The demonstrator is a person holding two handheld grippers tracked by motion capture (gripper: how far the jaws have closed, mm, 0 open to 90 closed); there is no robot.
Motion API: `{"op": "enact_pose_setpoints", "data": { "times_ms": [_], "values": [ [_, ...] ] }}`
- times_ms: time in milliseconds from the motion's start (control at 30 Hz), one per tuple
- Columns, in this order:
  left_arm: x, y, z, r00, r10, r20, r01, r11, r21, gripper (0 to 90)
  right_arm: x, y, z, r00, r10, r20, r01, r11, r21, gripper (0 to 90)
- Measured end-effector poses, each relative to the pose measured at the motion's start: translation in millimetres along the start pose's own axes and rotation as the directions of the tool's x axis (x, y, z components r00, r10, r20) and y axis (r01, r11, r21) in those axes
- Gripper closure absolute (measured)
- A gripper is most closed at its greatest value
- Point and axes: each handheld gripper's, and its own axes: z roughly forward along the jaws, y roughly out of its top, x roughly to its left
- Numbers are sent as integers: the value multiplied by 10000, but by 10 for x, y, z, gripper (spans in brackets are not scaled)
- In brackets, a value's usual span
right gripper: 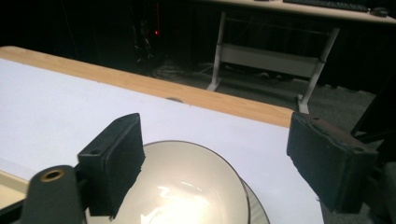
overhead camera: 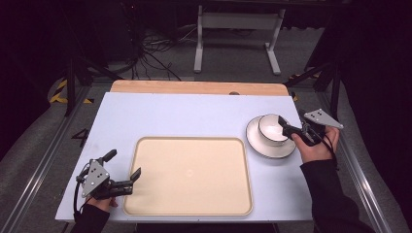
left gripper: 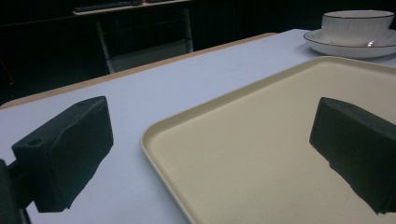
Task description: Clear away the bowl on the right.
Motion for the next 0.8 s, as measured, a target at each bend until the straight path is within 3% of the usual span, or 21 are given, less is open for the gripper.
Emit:
{"op": "enact_pose_setpoints", "data": {
  "times_ms": [67, 167, 400, 533, 700, 733, 800],
  "values": [
    [0, 0, 0, 10000, -2, -5, 2, 10000, -2, 1, -28, -3, 37, 9998, 189, -76, -185, 9983, 545, 236],
    [0, 0, 0, 10000, 1, 0, -1, 10000, 0, 1, -45, -4, 77, 9993, 362, -84, -353, 9953, 906, 261],
    [0, 0, -1, 10000, 6, 11, -6, 10000, 6, 1, -78, -18, 172, 9994, 322, 145, -344, 9803, 1945, 317],
    [0, 0, -2, 10000, 7, -6, -7, 10000, 0, 1, -128, -28, 220, 9989, 443, 153, -467, 9659, 2548, 407],
    [-2, 0, -1, 10000, 12, 7, -12, 10000, 4, 1, -187, -39, 298, 9975, 699, 62, -674, 9296, 3624, 484],
    [-2, 0, -1, 10000, 12, 7, -12, 10000, 4, 1, -187, -39, 298, 9975, 699, 62, -674, 9296, 3624, 484],
    [-1, 0, -1, 10000, 10, 5, -10, 10000, 5, 1, -206, -42, 321, 9973, 734, 88, -711, 9193, 3872, 509]
  ]
}}
